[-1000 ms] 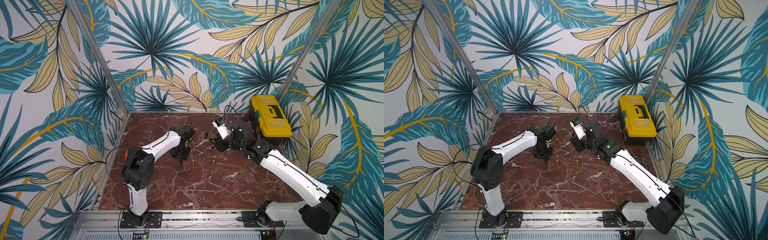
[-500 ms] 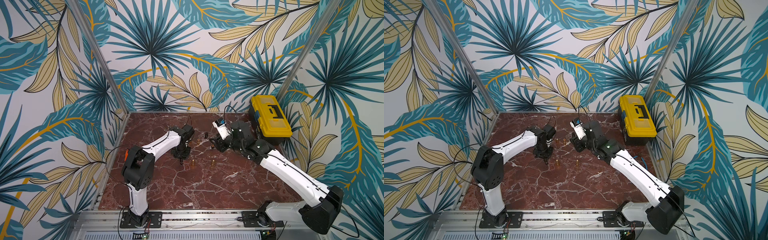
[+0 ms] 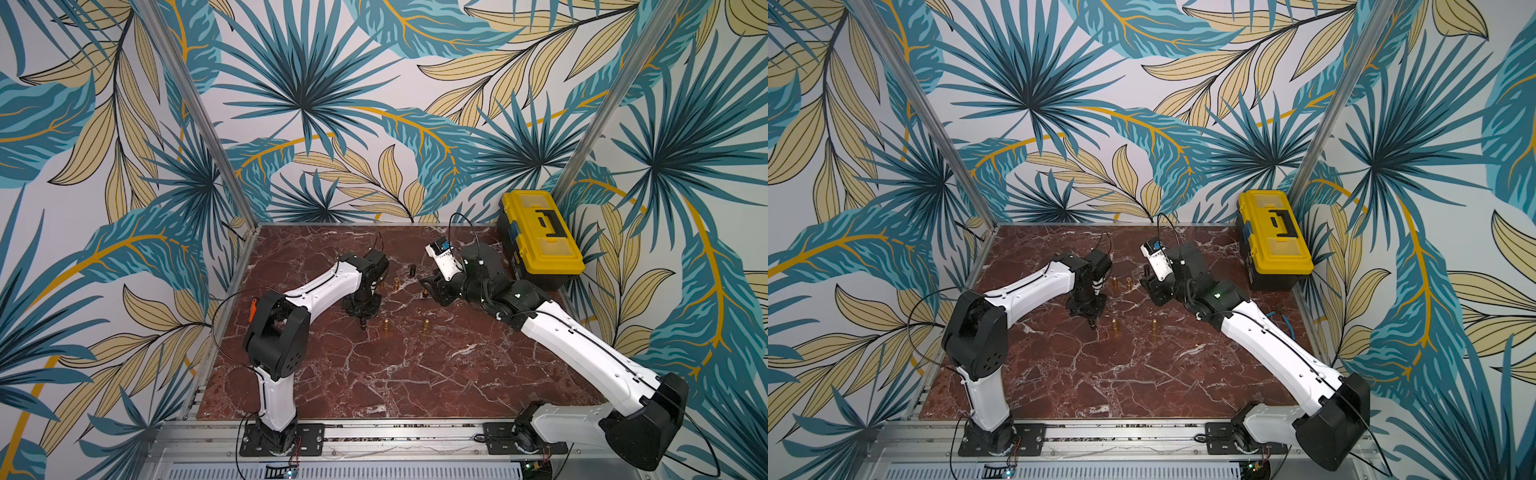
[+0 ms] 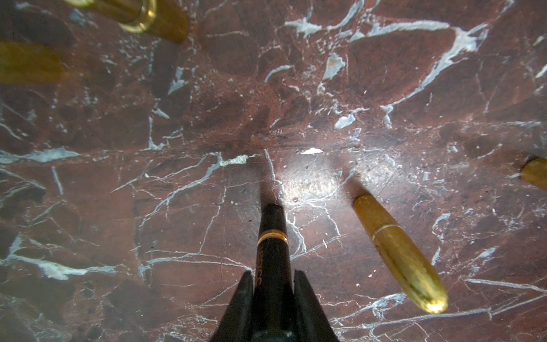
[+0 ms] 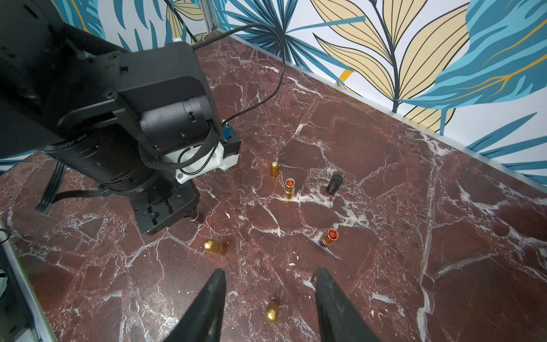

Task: Open the lipstick cap
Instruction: Pick up the lipstick at the center of the board, then open the cover of the lipstick.

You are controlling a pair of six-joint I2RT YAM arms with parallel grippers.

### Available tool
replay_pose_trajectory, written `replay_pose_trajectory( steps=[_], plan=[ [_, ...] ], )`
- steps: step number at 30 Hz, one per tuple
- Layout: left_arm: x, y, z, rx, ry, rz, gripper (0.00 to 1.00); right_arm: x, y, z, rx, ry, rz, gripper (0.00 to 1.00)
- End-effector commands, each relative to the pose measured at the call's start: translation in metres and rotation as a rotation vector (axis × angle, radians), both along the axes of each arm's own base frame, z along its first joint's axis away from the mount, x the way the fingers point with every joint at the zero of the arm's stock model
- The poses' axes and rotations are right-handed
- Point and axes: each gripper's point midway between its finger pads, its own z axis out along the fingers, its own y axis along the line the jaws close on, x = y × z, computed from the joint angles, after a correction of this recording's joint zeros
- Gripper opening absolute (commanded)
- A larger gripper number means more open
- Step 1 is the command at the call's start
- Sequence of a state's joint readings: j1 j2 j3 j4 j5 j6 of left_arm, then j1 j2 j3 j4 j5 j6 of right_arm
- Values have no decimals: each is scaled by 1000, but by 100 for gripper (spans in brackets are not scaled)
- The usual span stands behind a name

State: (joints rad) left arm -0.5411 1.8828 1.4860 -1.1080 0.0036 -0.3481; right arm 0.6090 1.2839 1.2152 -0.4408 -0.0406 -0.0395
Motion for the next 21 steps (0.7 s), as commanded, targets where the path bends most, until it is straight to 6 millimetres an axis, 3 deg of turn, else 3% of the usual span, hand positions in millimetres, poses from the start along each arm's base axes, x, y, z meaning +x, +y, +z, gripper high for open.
replay_pose_trajectory(
  steps=[1,11,21],
  plan=[
    [-1,5,18,-32,-40,16,22,-9,5,-7,24,26,38,50],
    [-8,11,109,-213,-206,64,20,-30,33,-9,90,90,194,50],
    [-31,-3,205,-575,-231,122,20,-58,80,-20,30,89,354,54]
  ],
)
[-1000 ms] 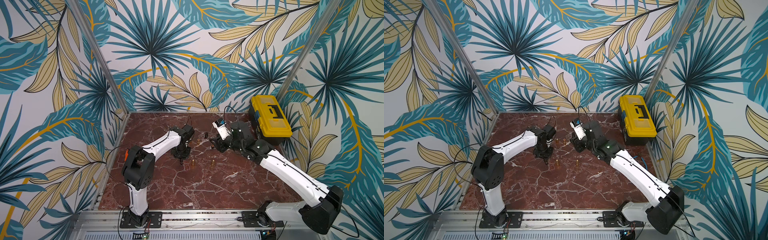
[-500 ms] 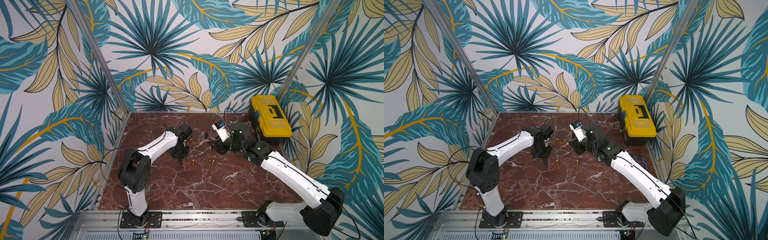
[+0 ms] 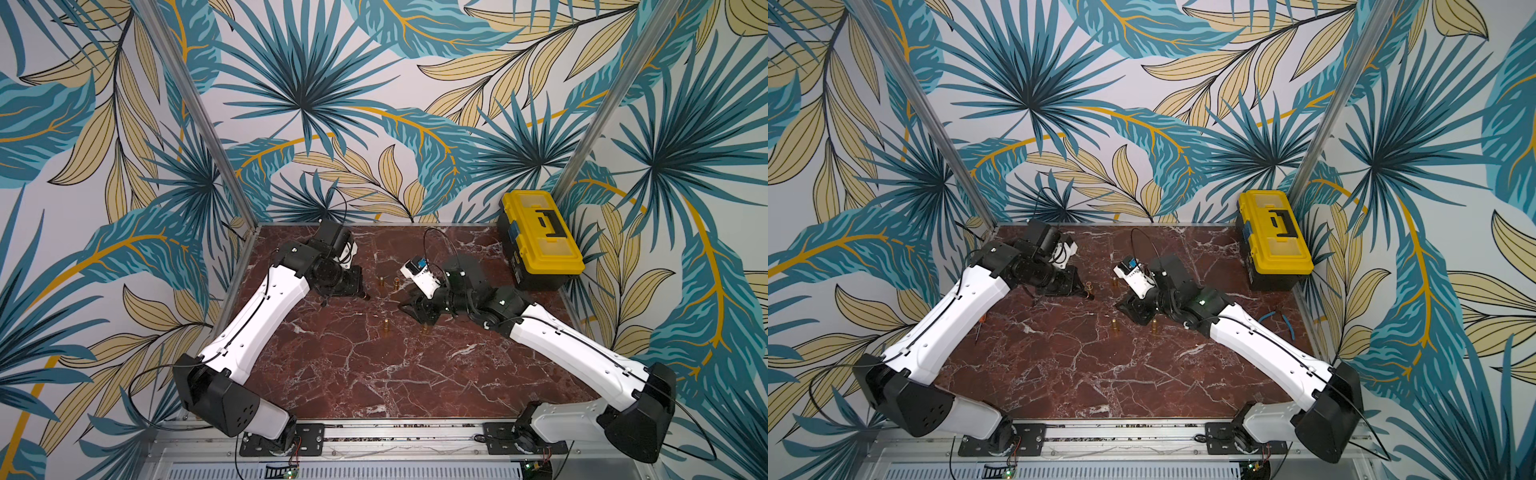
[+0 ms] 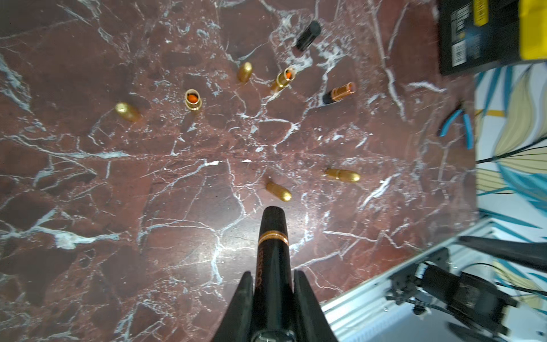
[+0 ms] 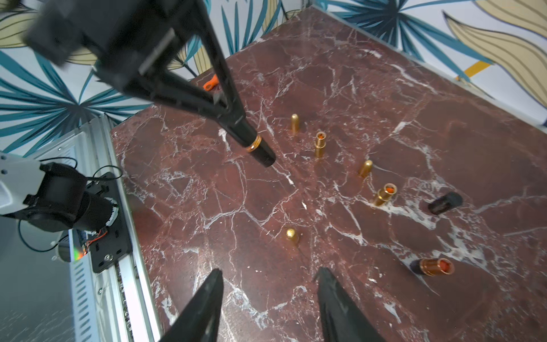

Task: Open the lipstick cap
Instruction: Open the cover of the lipstick.

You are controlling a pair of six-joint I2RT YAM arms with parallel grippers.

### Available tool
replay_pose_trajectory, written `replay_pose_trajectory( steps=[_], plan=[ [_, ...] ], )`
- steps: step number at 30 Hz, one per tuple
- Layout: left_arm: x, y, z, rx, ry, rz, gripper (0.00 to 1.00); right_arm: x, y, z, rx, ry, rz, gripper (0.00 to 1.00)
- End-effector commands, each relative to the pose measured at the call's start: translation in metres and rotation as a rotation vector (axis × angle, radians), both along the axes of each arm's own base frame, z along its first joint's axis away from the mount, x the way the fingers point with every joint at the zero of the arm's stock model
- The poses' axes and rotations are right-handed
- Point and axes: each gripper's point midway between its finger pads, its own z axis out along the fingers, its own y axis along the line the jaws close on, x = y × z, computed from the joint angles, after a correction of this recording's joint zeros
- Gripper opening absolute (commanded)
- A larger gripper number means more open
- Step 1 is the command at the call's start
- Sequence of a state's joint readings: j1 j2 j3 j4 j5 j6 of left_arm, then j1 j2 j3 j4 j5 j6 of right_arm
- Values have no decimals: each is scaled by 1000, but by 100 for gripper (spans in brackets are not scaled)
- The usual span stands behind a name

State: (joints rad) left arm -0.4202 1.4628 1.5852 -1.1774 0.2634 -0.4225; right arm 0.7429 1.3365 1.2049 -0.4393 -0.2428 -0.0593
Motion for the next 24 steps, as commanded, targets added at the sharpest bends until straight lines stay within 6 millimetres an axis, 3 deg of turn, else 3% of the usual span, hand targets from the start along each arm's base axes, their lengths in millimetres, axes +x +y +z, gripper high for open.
replay_pose_trajectory(
  steps=[1,5,6,11,24],
  plan=[
    [-18,-13,35,-154,21,-22,20,-4,15,1,-13,-29,53,55],
    [-28,-15,47,-196,28,-34,21,-2,25,-2,-41,-43,78,56],
    [-30,-15,47,-200,35,-37,21,-9,34,-4,-47,-47,108,56],
    [-38,-15,47,-219,56,-50,21,-6,47,-1,-51,-66,133,56],
    [-46,-18,50,-257,81,-67,21,7,63,-4,-67,-102,149,53]
  ],
)
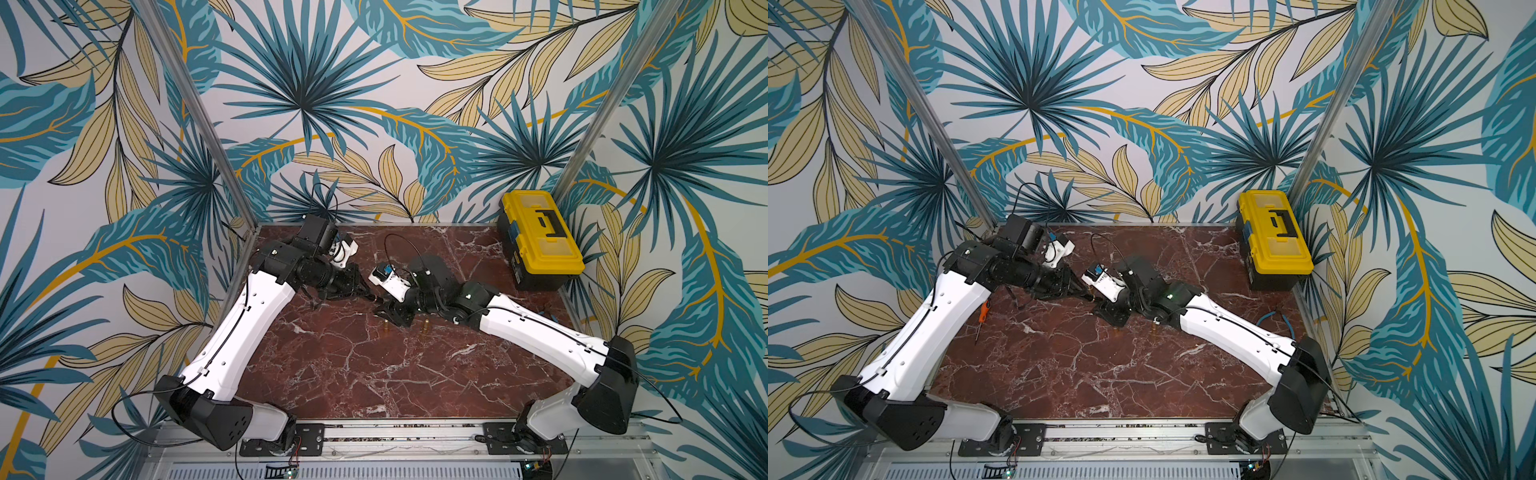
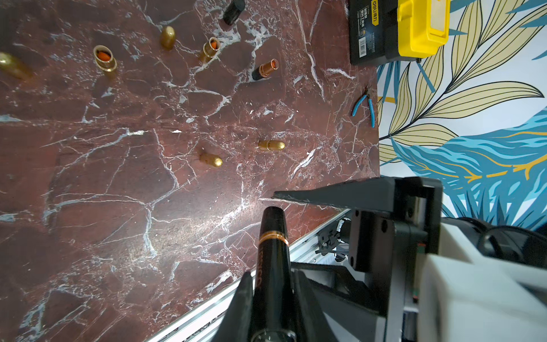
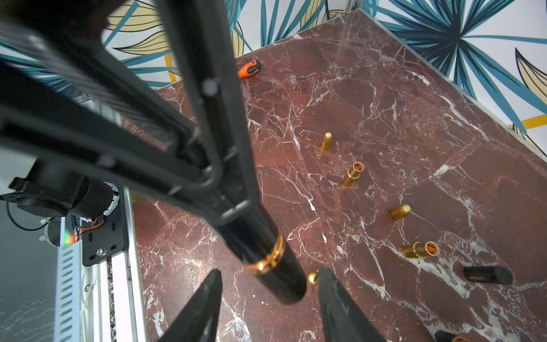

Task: Open the lipstick cap
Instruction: Open the cover of the lipstick.

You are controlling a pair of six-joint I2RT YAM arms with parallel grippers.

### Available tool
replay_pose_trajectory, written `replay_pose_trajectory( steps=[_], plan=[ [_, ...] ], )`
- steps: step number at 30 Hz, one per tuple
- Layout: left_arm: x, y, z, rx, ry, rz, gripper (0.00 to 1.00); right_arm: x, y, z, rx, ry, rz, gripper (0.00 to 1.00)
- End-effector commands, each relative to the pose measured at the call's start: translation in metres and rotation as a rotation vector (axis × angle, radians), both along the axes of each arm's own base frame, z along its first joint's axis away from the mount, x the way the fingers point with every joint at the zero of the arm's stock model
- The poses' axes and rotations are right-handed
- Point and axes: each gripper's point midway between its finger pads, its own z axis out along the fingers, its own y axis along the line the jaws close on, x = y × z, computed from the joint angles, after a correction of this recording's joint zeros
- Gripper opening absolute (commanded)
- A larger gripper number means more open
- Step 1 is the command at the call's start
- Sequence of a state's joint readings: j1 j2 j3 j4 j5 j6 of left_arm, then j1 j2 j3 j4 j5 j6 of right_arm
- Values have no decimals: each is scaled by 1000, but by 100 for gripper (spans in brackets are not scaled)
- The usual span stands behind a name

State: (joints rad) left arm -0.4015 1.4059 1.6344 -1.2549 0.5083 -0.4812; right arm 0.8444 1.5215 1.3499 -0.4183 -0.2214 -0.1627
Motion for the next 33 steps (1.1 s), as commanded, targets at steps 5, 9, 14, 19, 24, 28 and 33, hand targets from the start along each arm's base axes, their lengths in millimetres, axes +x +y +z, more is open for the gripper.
replay_pose_trajectory(
  steps=[5,9,14,19,24,28,33],
  plan=[
    [-10,1,5,-34,19,-14,21,10,4,1,-12,-54,-12,45],
    [-7,3,1,-15,21,-15,21,10,4,4,-9,-61,-10,32],
    [-5,4,-3,-11,33,-16,16,8,3,5,-10,-60,-4,21],
    [0,8,-4,-20,38,-4,14,4,2,4,-10,-50,7,14],
    [1,7,-3,-40,48,-13,14,2,2,5,0,-54,6,10],
    [0,5,-3,-60,59,-27,14,3,2,8,6,-63,6,11],
    [-3,0,-6,-87,85,-50,14,5,1,12,20,-80,-12,33]
  ],
)
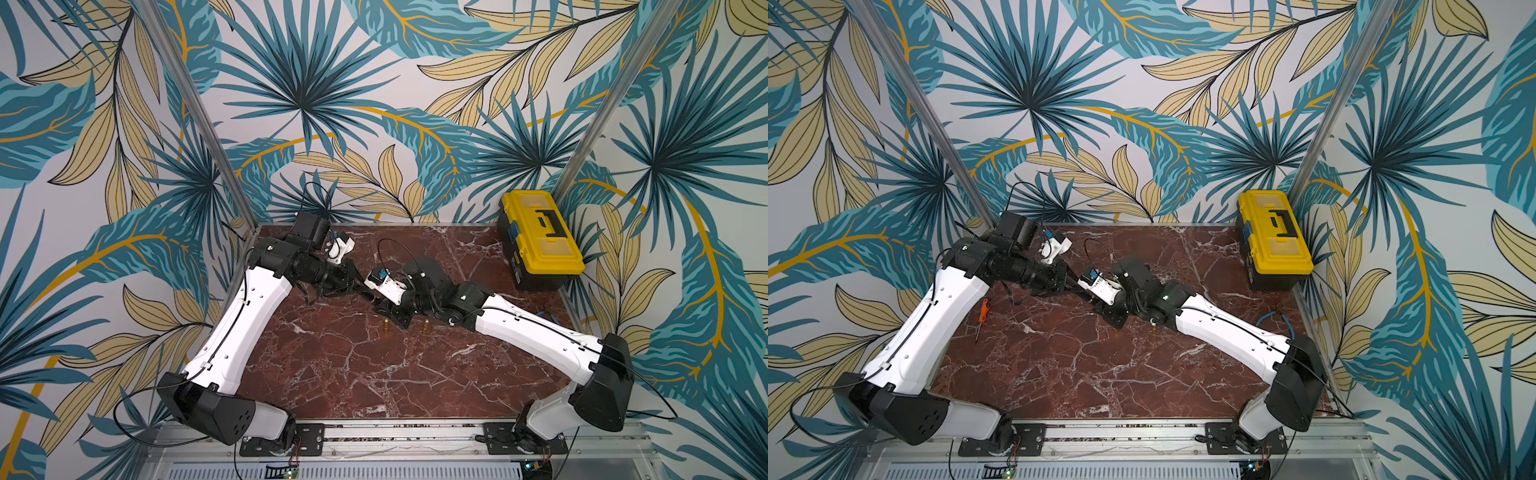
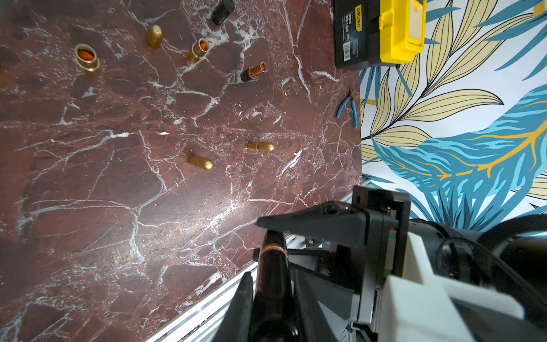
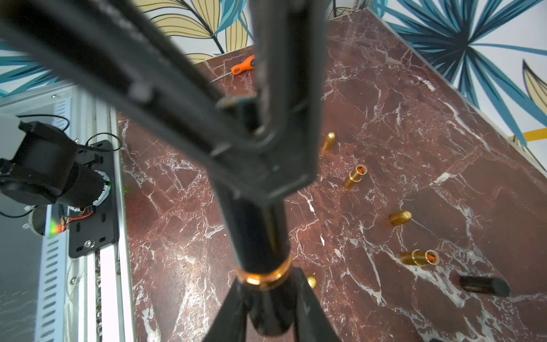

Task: Open the lipstick cap
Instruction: Open the cover of the lipstick.

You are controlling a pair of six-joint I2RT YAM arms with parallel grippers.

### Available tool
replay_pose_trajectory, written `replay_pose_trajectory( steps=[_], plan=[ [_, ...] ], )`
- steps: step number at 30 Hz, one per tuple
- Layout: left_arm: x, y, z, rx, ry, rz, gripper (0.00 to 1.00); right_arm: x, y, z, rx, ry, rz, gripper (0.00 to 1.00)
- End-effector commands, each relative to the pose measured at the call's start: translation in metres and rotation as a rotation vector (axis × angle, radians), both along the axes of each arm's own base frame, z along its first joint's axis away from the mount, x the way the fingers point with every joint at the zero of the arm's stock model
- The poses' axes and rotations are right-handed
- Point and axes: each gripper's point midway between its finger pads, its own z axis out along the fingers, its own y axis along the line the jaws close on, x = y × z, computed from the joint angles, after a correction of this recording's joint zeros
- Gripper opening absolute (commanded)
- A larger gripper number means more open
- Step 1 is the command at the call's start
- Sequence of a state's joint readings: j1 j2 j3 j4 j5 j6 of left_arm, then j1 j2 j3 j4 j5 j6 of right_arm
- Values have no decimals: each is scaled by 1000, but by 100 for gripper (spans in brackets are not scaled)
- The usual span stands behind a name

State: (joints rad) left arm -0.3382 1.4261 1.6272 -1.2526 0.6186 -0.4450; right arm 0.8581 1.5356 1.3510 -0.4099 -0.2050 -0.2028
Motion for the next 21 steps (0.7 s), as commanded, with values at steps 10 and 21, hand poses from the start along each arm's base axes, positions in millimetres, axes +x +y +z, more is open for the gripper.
replay_pose_trajectory(
  steps=[10,21],
  plan=[
    [-8,-1,-5,-19,49,-26,13,6,0,19,61,-52,-25,31],
    [15,27,0,6,4,70,6,0,-10,6,22,-28,-31,4]
  ],
)
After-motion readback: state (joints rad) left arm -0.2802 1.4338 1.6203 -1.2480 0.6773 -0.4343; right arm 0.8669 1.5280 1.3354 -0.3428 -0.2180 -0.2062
